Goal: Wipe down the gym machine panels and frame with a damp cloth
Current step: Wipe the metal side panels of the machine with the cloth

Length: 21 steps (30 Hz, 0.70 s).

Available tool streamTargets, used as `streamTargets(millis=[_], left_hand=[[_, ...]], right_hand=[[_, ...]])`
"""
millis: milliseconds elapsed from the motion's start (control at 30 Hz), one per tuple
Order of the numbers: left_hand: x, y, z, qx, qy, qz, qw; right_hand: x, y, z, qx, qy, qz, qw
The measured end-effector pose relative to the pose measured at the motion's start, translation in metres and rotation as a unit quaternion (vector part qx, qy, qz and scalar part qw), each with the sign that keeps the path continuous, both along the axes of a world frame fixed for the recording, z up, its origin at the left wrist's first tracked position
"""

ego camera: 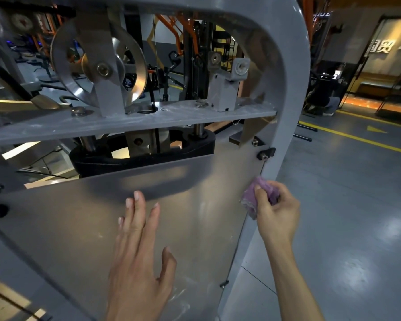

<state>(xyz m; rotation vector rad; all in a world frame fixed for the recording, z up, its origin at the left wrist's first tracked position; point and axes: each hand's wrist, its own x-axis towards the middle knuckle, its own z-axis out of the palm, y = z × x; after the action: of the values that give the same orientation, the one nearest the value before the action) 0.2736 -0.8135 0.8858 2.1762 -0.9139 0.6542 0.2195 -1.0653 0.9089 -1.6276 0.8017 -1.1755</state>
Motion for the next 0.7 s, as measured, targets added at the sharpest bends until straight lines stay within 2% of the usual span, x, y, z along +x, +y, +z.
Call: streamTargets(millis=[100, 233, 433, 633, 700], left_hand=[[0.0, -0.002, 0.0, -0.002, -0.003, 0.003, 1.0], [0.0, -0.002, -0.001, -0.005, -0.002, 0.002, 1.0], [-0.001, -0.004, -0.002, -0.011, -0.004, 0.002, 1.0], [-0.002, -0.007, -0.001, -0.011, -0.004, 0.005, 1.0], [-0.003, -0.007, -0.001, -0.013, -0.003, 0.004, 1.0]], right_hand=[[-0.001, 0.0, 0.001, -0.002, 0.009, 0.007, 1.0], [0.006, -0.003, 0.035, -0.046, -0.051, -0.017, 0.998], [0.0, 0.001, 0.002, -0.009, -0.011, 0.01, 1.0], [0.006, 0.002, 0.038, -0.051, -0.049, -0.03, 0.997], [0.005, 0.012, 0.033, -0.042, -0.046, -0.007, 0.998]])
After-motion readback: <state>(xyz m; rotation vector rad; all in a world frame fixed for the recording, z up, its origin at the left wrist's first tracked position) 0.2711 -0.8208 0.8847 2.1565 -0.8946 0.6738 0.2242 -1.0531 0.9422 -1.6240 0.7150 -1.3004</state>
